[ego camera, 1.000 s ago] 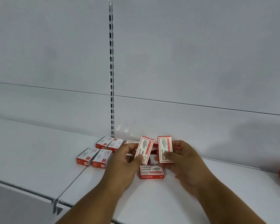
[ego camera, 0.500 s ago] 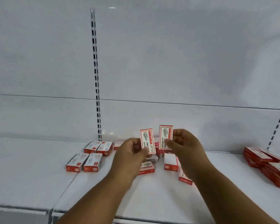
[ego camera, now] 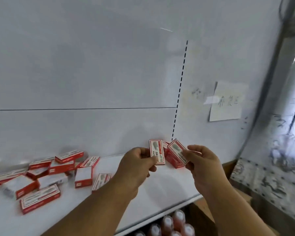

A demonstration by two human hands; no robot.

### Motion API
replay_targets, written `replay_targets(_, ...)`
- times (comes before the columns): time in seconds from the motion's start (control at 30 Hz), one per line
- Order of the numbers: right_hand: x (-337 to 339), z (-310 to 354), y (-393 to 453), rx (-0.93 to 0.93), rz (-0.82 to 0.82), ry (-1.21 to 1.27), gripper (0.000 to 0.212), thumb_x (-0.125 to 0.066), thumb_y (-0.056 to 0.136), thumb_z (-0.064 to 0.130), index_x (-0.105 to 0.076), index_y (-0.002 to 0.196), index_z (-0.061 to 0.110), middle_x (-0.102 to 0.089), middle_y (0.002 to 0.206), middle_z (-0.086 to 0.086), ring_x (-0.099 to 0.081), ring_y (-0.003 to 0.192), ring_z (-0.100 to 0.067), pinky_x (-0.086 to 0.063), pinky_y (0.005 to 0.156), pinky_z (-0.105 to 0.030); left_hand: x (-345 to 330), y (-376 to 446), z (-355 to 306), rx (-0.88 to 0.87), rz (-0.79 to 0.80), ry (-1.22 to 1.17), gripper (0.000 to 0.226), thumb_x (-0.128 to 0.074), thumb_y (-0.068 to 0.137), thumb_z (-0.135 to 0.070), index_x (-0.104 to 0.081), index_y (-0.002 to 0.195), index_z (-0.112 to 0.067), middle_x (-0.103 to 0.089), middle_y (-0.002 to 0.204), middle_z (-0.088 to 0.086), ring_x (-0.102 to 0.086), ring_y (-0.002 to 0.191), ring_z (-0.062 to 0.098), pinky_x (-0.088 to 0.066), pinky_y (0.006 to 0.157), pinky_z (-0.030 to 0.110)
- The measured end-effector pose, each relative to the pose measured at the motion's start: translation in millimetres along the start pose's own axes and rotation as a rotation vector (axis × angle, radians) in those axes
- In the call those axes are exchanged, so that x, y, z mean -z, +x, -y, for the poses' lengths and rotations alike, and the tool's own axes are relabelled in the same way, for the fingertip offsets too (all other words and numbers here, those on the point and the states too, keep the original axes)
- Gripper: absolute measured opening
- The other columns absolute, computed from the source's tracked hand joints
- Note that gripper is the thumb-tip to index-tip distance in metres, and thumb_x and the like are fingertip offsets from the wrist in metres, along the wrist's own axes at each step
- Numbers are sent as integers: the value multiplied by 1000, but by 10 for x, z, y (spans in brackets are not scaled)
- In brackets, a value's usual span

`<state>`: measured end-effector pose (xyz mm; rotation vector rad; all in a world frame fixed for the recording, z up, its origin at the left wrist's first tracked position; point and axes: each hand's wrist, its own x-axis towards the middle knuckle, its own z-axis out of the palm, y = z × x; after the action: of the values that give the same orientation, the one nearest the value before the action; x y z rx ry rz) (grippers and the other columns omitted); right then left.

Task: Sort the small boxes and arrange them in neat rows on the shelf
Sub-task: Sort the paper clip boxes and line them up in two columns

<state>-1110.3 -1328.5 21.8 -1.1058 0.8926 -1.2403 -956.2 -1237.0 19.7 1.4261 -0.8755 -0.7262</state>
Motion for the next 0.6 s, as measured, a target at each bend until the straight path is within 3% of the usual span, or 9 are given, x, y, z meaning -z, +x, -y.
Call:
replay_targets(0.1, 243, 101, 344, 50, -44, -160, 10, -73, 85, 6, -63, 89, 5, -73, 75, -13, -72, 65, -24, -58, 64, -37, -379, 273, -39, 18, -23, 23, 20, -69, 88, -10, -60, 102, -22, -75, 90, 2, -68, 65, 13, -49, 60, 29)
replay_targets(0.2, 329, 194, 784, 123, -29, -391, 9, -74, 84, 10, -66, 82, 7, -73, 72, -10, -66, 49, -14, -50, 48, -29, -718, 592, -112, 28, -88, 33, 29, -68, 89, -8, -53, 109, -21, -71, 101, 6, -69, 67, 14, -47, 49, 22)
replay_targets(0.33, 229, 193, 1406, 179, 73, -629, 8, -67, 81, 10, -66, 73, 10, -72, 63, -5, -67, 57, -21, -49, 53, -33, -981, 1013, -147, 61, -179, 123, 28, -66, 90, -8, -53, 111, -21, -71, 96, 8, -66, 57, 11, -40, 36, 13)
replay_targets(0.47, 33, 67, 1812, 188, 171, -846, 13, -60, 81, 10, -68, 75, 2, -72, 68, -11, -60, 53, -18, -46, 51, -28, -1036, 1306, -45, 93, -226, 236, 22, -66, 88, -12, -57, 106, -21, -73, 88, 7, -64, 57, 12, -39, 39, 17)
replay_targets(0.6, -76, -72, 1990, 248, 251, -1091, 14, -57, 86, 14, -67, 77, 11, -67, 71, -1, -64, 62, -15, -51, 52, -27, -1037, 1441, 82, 99, -279, 354, 14, -68, 85, -14, -64, 96, -22, -72, 91, 3, -67, 69, 14, -47, 54, 25)
